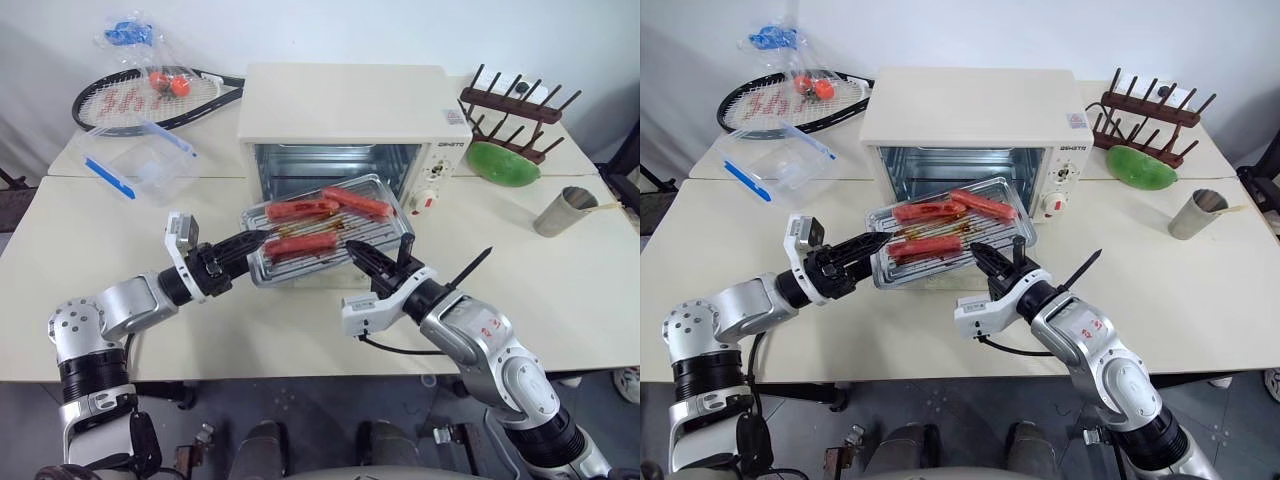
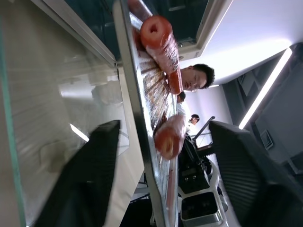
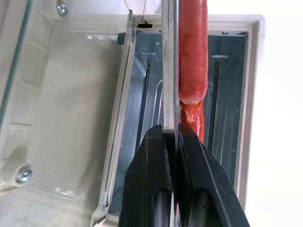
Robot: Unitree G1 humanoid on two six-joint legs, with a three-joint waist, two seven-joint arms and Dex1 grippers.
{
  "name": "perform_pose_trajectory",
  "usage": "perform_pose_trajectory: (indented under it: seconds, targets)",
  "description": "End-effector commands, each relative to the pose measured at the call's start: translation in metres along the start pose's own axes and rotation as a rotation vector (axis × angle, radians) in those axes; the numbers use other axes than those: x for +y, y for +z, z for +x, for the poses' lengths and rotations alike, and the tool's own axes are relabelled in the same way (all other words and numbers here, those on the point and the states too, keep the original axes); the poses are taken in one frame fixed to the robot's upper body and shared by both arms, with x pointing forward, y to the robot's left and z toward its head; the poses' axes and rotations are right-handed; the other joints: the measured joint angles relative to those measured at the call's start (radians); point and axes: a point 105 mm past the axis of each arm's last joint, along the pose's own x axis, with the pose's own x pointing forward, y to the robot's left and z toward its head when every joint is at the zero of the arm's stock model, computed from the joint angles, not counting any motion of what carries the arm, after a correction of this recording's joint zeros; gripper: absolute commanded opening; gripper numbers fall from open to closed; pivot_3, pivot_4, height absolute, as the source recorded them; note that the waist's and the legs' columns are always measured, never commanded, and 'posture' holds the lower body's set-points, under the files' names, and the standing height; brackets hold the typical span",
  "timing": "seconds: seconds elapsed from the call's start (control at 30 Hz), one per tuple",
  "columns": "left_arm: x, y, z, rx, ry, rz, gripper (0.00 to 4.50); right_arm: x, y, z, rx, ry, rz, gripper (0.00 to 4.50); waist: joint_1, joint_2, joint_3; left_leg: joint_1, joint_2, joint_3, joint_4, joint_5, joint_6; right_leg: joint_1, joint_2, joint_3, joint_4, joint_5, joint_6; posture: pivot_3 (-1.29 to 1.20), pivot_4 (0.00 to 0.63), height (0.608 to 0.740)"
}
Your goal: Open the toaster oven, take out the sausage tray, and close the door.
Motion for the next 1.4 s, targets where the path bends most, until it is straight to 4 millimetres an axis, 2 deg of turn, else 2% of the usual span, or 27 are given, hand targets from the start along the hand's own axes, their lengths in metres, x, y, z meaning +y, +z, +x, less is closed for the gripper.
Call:
perform_pose_trajectory:
  seconds: [0.03,0.1,0.2,0.43,0.63,0.9,0.93,0.97,1.13,1.33,1.4]
  targets:
    - [-0.004,0.006,-0.005,-0.044,-0.008,-0.011,2.71,-0.016,-0.001,-0.005,0.002,-0.065,-0.005,0.0,0.0,0.0,0.0,0.0,0.0,0.0,0.0,0.0,0.0,0.0,0.0,0.0,0.0,0.0,0.0,0.0,0.15,0.74]
    - [-0.002,0.006,-0.006,-0.052,-0.003,-0.025,2.71,-0.016,0.0,-0.005,-0.002,-0.064,-0.003,0.0,0.0,0.0,0.0,0.0,0.0,0.0,0.0,0.0,0.0,0.0,0.0,0.0,0.0,0.0,0.0,0.0,0.15,0.74]
    - [-0.002,0.003,-0.003,-0.041,-0.008,-0.038,2.17,-0.015,0.001,-0.005,-0.007,-0.061,0.0,0.0,0.005,0.0,0.0,0.0,0.0,0.0,0.0,0.0,0.0,0.0,0.0,0.0,0.0,0.0,0.0,0.0,0.15,0.74]
    - [0.001,-0.004,0.006,0.022,-0.014,-0.061,0.05,-0.015,0.003,-0.005,-0.025,-0.057,0.001,0.0,0.02,0.0,0.0,0.0,0.0,0.001,0.001,0.0,0.0,0.0,0.0,0.001,0.0,0.0,0.0,0.0,0.15,0.74]
    - [0.001,-0.004,0.015,0.043,-0.007,-0.063,0.02,-0.014,0.009,-0.008,-0.064,-0.052,0.036,0.0,0.023,0.0,0.0,0.0,0.0,0.001,0.002,0.0,0.0,0.001,0.0,0.001,0.0,0.0,0.0,0.0,0.15,0.74]
    - [0.001,-0.01,0.014,0.059,0.046,-0.08,0.02,-0.006,0.013,-0.014,-0.105,-0.007,0.088,0.0,0.021,0.0,0.0,0.0,0.0,0.001,0.002,0.0,0.0,0.001,0.0,0.002,-0.001,0.0,0.0,0.0,0.15,0.74]
    - [0.001,-0.011,0.014,0.059,0.048,-0.076,0.0,-0.006,0.014,-0.015,-0.113,-0.006,0.087,0.59,0.021,0.0,0.0,0.0,0.0,0.001,0.002,0.0,0.0,0.001,0.0,0.002,-0.001,0.0,0.0,0.0,0.15,0.74]
    - [0.001,-0.011,0.013,0.058,0.049,-0.074,0.0,-0.006,0.014,-0.015,-0.121,-0.005,0.08,0.78,0.021,0.0,0.0,0.0,0.0,0.001,0.002,0.0,0.0,0.001,0.0,0.002,-0.001,0.0,0.0,0.0,0.15,0.74]
    - [0.0,-0.01,0.011,0.05,0.05,-0.071,0.0,-0.007,0.017,-0.017,-0.185,0.01,0.104,2.44,0.022,0.0,0.0,0.0,0.0,0.001,0.002,0.0,0.0,0.001,0.0,0.002,-0.001,0.0,0.0,0.0,0.15,0.74]
    - [-0.001,-0.01,0.008,0.052,0.041,-0.071,0.0,-0.006,0.023,-0.034,-0.335,0.079,0.171,4.38,0.022,0.0,0.0,0.0,0.0,0.001,0.002,0.0,0.0,0.001,0.0,0.002,-0.001,0.0,0.0,0.0,0.15,0.74]
    - [-0.002,-0.01,0.004,0.055,0.033,-0.067,0.0,0.002,0.023,-0.046,-0.404,0.176,0.255,4.45,0.023,0.0,0.0,0.0,0.0,0.001,0.002,0.0,0.0,0.001,0.0,0.002,-0.001,0.0,0.0,0.0,0.15,0.74]
